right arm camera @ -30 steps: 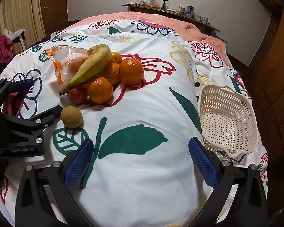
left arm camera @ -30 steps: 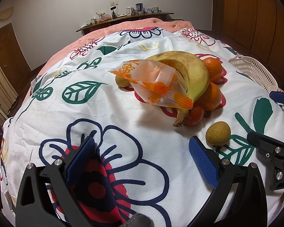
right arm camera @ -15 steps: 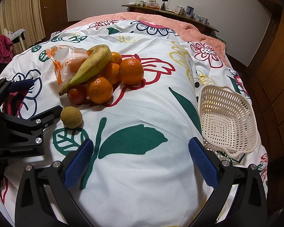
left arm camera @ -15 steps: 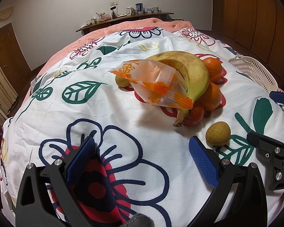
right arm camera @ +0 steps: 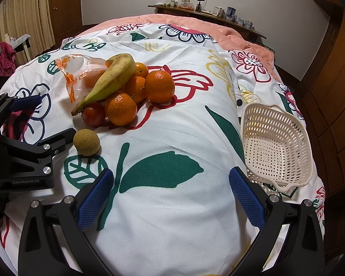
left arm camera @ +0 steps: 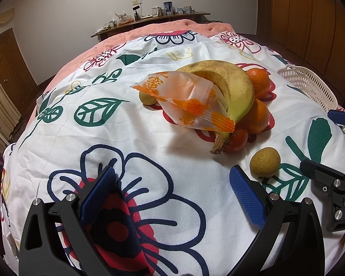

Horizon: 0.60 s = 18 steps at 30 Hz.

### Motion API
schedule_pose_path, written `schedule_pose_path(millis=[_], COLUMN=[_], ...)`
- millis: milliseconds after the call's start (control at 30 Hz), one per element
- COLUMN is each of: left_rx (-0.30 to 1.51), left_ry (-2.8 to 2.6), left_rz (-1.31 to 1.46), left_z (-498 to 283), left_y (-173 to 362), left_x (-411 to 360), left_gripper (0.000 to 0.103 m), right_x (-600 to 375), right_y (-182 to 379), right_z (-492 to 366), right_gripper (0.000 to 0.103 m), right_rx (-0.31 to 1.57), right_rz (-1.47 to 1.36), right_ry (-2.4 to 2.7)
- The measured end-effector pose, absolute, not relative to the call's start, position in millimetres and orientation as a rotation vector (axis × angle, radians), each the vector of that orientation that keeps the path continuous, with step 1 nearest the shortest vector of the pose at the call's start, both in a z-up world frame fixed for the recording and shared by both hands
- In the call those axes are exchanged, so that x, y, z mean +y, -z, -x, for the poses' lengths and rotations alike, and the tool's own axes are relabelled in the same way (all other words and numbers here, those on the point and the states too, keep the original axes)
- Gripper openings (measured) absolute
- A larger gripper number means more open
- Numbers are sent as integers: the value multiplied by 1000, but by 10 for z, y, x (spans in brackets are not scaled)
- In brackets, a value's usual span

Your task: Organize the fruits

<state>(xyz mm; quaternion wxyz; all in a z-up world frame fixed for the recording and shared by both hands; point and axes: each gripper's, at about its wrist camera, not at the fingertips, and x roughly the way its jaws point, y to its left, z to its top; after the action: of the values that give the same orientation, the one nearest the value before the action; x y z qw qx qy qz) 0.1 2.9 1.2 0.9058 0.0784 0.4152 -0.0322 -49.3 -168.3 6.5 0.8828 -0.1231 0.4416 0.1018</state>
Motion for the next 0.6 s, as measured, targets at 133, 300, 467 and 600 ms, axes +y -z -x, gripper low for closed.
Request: schedule_pose_path(millis=[133,300,467,600], left_rx=[855,853,846,836], left_ry=[67,69,67,61], left_rz=[-159,-154,-155,-154], left_z=[-3,4,20,50], left_y=[0,20,-63,-112], left_x=[21,17,11,25], left_gripper=[101,101,101,101], right_x=[-1687,-1720,-1800,-1855], right_y=[-67,-81,-132,-167], right_z=[490,490,500,492], right_gripper=[98,98,98,98], right_rx=[919,915,908,903], right_rz=[250,226,164,112], right_ry=[-215,-221,-235,-248])
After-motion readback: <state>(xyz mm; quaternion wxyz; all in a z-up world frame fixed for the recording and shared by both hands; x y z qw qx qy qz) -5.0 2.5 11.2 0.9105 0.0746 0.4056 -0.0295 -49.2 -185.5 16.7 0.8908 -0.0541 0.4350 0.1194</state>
